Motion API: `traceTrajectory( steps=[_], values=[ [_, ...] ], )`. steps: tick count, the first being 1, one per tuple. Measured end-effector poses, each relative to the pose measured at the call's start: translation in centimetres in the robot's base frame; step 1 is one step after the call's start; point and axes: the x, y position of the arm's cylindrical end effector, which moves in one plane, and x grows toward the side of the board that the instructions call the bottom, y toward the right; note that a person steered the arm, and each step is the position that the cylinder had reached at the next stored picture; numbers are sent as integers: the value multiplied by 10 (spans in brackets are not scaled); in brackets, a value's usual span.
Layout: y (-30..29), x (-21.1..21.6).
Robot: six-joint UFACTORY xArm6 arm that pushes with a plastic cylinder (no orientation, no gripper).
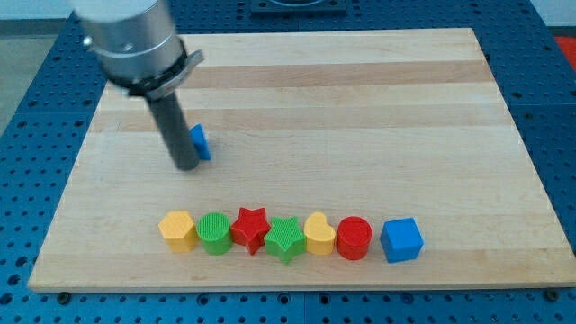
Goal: Push the blue cube and red circle towards the top side of yellow heart and green star
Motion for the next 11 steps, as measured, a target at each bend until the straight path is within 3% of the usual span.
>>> traceTrajectory(
  steps=[2,4,5,7,8,10,11],
  values=[
    [48,-81],
    [208,-63],
    [316,-12],
    [422,120],
    [426,149],
    [296,150],
    [263,150]
  ],
)
